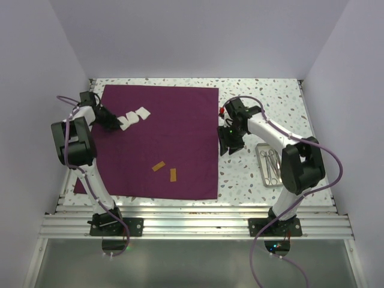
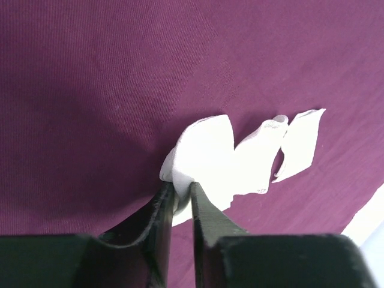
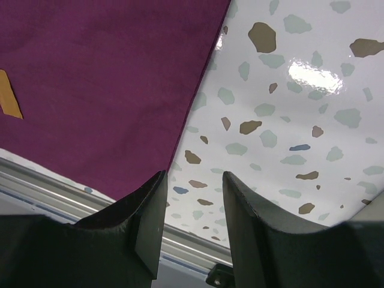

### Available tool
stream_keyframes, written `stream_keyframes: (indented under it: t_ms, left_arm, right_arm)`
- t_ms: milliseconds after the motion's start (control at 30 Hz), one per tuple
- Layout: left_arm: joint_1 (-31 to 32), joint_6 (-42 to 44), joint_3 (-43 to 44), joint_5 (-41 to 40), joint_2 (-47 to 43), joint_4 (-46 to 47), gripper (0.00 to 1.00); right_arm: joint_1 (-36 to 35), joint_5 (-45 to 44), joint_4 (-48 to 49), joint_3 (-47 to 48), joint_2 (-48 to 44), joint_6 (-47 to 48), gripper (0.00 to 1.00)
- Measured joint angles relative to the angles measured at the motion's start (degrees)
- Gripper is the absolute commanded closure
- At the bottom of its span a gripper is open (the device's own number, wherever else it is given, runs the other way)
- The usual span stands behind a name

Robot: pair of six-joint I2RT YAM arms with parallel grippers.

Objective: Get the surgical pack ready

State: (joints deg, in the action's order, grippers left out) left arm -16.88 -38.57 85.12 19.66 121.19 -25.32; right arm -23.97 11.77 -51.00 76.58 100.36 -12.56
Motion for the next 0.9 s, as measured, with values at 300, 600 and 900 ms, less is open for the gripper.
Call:
stream_keyframes:
  t_ms: [300,600,900]
  left_arm:
    - [0.2,0.1,0.0,-0.4,0.0,0.0,1.0]
    - [0.4,0.4,-0.7,-0.4,-3.0,-1.6,1.0]
    - [6.5,2.4,-10.0,1.7,-24.6,-2.8,1.0]
  right_arm:
    - [0.0,0.0,0.2,0.5,0.7,0.1,0.54]
    - [0.0,1.8,0.0,2.9,1.0,0.2,0.52]
    - [-0.3,13.4,3.2,5.2,1.9,-2.3,0.36]
